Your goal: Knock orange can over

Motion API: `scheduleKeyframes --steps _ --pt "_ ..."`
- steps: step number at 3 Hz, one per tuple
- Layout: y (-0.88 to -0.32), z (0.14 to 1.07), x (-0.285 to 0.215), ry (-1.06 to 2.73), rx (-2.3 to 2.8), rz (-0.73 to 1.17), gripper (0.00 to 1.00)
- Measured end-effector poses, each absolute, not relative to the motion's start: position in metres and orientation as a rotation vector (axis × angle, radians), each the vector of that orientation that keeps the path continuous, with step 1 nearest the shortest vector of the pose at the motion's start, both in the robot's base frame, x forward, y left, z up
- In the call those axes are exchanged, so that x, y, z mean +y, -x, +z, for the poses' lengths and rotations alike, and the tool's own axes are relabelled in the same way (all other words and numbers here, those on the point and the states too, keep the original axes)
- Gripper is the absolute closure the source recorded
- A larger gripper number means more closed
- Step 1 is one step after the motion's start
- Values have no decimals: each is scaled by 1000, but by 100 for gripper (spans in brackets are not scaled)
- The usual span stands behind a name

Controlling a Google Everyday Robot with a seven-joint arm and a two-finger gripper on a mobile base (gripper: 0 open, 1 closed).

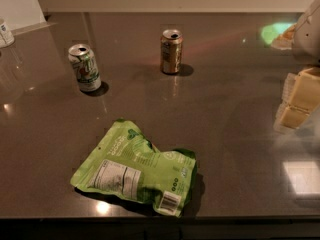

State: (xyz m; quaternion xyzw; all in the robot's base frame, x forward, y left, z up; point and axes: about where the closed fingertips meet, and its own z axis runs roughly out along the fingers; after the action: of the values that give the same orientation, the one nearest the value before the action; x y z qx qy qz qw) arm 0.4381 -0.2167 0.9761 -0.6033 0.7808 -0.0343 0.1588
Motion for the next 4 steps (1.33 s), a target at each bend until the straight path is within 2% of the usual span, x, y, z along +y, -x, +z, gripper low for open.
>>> scheduleKeyframes --steps 2,4 --pt "-445 978 -211 1707 2202 -90 0" --pt "-512 970 -179 1614 2099 27 0"
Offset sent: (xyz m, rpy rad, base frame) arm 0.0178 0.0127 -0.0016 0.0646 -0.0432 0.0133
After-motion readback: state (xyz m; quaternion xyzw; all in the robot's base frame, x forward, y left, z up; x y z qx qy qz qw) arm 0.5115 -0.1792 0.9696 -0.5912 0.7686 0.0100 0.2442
